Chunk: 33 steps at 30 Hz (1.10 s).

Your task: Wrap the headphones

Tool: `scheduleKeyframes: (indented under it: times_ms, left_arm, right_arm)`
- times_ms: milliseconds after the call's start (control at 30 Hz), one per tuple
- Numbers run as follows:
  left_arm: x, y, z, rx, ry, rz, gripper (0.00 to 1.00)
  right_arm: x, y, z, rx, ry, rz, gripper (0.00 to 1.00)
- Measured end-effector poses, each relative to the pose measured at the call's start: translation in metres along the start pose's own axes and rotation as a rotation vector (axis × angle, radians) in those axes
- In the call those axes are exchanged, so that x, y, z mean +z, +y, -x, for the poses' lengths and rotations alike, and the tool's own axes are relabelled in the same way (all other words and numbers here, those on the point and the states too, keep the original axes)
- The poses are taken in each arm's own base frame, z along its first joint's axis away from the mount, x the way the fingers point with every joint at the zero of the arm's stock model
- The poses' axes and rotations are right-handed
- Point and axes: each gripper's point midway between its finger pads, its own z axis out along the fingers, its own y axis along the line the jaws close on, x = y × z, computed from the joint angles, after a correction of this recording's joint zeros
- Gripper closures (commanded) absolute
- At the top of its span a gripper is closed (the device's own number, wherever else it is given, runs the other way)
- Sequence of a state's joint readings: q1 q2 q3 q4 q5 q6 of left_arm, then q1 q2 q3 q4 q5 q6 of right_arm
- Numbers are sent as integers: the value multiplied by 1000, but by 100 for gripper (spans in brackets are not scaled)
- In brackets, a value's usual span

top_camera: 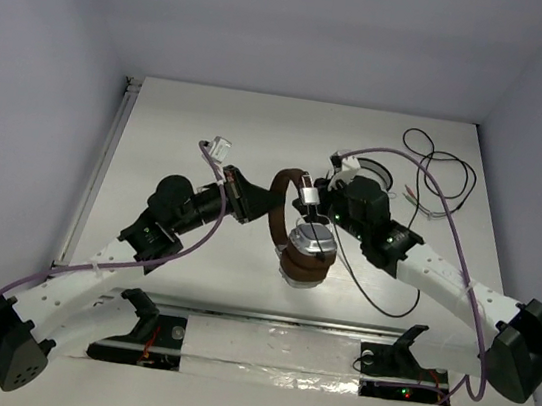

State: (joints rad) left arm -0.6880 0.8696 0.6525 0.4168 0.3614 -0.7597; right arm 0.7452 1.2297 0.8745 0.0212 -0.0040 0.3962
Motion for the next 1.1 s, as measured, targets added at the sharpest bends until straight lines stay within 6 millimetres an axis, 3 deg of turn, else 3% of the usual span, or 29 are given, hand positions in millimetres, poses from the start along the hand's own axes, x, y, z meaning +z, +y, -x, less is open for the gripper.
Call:
scheduleKeyframes:
  times_ms: [100, 400, 633, 933, 1100]
  left_arm:
    - [0, -5, 9, -20, -38, -7, 100]
    - [0, -7, 33, -25, -92, 76, 100]
    - [-8, -20, 68, -2, -196, 122, 100]
    - [-19, -9, 100, 8, -321, 257, 100]
    - [-22, -4, 116, 24, -371, 331, 100]
  right_arm:
    - [-2, 13, -3, 17, -37, 96, 70]
    - [-3, 24, -10, 38, -80, 209, 69]
    - [5, 31, -39, 83, -16, 296, 68]
    - [-2, 44, -63, 148, 37, 408, 68]
    - [-11, 52, -76, 196, 65, 456, 76]
